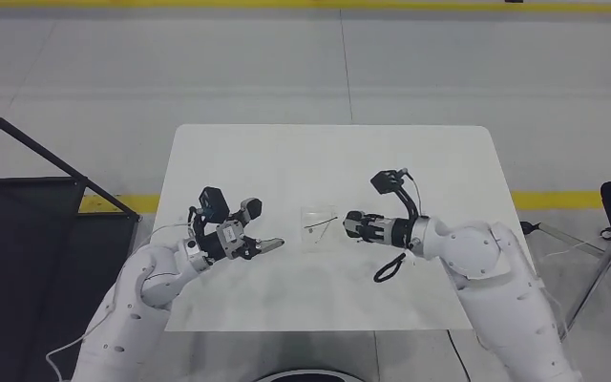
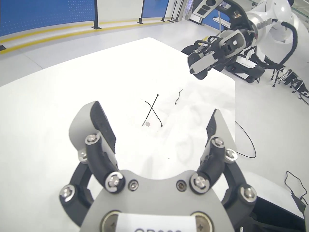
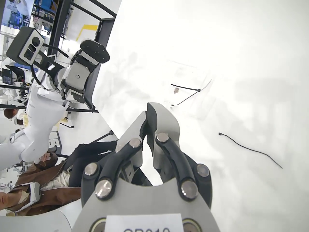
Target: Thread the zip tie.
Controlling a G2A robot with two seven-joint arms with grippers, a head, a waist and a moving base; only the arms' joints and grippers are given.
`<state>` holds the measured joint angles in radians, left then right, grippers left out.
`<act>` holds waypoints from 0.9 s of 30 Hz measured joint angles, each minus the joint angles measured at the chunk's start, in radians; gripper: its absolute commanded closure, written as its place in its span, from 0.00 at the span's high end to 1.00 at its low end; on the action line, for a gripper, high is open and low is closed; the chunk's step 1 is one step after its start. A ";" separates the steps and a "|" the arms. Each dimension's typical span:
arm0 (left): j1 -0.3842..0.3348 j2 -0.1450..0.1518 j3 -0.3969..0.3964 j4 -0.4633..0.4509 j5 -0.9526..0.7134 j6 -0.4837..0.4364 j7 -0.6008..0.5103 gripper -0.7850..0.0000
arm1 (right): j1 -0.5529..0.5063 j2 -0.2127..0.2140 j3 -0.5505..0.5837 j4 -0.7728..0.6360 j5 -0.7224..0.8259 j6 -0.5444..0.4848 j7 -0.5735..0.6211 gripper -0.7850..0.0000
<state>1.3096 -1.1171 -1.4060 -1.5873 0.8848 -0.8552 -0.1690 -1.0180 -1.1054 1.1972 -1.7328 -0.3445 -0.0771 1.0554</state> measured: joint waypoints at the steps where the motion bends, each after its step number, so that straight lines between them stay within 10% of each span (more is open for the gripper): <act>1: -0.001 0.001 0.000 0.003 0.000 -0.001 0.001 1.00 | 0.001 0.004 0.008 0.002 -0.007 -0.029 0.028 0.00; 2: -0.001 0.001 0.000 0.004 0.000 -0.002 0.001 1.00 | 0.001 0.008 0.015 0.003 -0.012 -0.050 0.051 0.00; 4: -0.001 0.001 0.000 0.004 0.000 -0.002 0.000 1.00 | -0.002 0.017 0.031 -0.004 -0.023 -0.098 0.111 0.34; 5: -0.001 0.001 0.000 0.004 0.000 -0.002 0.000 1.00 | -0.005 0.022 0.041 -0.009 -0.026 -0.111 0.136 0.93; 21: 0.003 0.000 -0.002 -0.001 -0.011 0.012 0.009 1.00 | -0.008 0.033 0.062 0.015 0.052 -0.236 0.153 0.93; 24: 0.014 0.000 -0.012 -0.010 -0.068 0.042 0.021 1.00 | 0.003 0.039 0.041 -0.042 -0.065 -0.289 0.154 0.71; 27: 0.012 0.003 -0.023 -0.004 -0.124 0.047 -0.002 1.00 | -0.001 0.045 0.003 -0.098 -0.250 -0.348 0.168 1.00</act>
<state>1.3221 -1.1141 -1.4286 -1.5911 0.7606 -0.8079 -0.1711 -1.0188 -1.0607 1.2003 -1.8312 -0.5945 -0.4251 1.2234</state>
